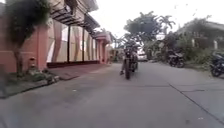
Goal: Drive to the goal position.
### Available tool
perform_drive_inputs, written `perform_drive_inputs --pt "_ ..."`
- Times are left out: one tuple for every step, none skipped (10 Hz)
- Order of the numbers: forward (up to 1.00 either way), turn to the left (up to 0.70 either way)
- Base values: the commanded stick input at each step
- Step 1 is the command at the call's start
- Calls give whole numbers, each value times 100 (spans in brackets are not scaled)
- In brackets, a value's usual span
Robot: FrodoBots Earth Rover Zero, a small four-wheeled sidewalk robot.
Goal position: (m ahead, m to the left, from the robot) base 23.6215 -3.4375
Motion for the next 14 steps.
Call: perform_drive_inputs --pt "73 -27" --pt "73 -27" --pt "73 -28" --pt "73 -28" --pt "73 -28" --pt "88 -30" --pt "100 -31" --pt "100 -31" --pt "100 -31" --pt "100 -31" --pt "100 -31" --pt "62 -48" --pt "40 -66" --pt "19 -84"
